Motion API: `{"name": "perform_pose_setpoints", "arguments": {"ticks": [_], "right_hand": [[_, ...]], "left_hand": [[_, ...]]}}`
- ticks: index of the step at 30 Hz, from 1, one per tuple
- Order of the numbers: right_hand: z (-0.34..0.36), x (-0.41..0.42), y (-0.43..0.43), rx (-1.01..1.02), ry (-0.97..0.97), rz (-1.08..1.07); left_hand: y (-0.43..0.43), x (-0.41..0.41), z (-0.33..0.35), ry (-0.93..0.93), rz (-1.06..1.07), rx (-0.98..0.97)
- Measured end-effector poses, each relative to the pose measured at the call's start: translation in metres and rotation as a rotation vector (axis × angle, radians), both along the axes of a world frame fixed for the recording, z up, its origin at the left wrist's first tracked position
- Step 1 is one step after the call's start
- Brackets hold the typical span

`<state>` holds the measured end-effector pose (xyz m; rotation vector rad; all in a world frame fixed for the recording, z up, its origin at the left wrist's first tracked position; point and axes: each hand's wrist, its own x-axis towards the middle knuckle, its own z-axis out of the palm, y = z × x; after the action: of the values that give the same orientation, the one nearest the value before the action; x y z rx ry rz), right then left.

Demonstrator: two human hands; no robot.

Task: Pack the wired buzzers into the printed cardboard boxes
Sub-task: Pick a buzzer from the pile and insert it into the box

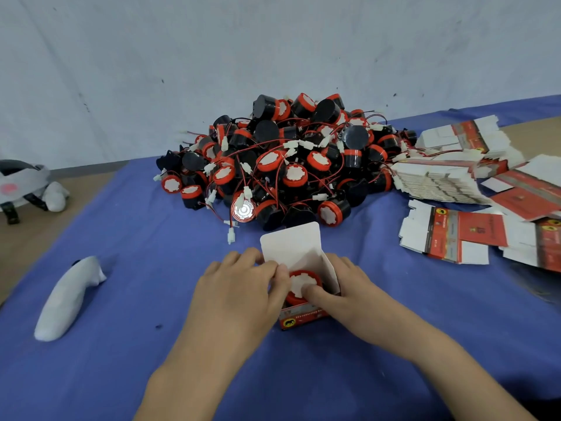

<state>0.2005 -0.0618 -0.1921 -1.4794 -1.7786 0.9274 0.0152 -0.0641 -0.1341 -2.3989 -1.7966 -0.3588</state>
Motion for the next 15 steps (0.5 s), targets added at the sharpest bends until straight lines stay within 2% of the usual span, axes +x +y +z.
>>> {"name": "perform_pose_setpoints", "arguments": {"ticks": [7,9,13,15], "right_hand": [[0.002,-0.001,-0.001,0.024,-0.066,0.003],[0.001,-0.001,-0.001,0.027,-0.063,0.002],[-0.001,-0.002,0.001,0.033,-0.063,-0.004],[-0.003,-0.002,0.001,0.048,-0.065,0.0]], "left_hand": [[0.01,0.016,0.009,0.091,0.058,-0.045],[0.015,0.017,0.006,0.01,0.053,-0.069],[0.016,0.01,-0.004,-0.291,0.075,-0.292],[0.007,0.005,-0.01,-0.335,0.067,-0.279]]}}
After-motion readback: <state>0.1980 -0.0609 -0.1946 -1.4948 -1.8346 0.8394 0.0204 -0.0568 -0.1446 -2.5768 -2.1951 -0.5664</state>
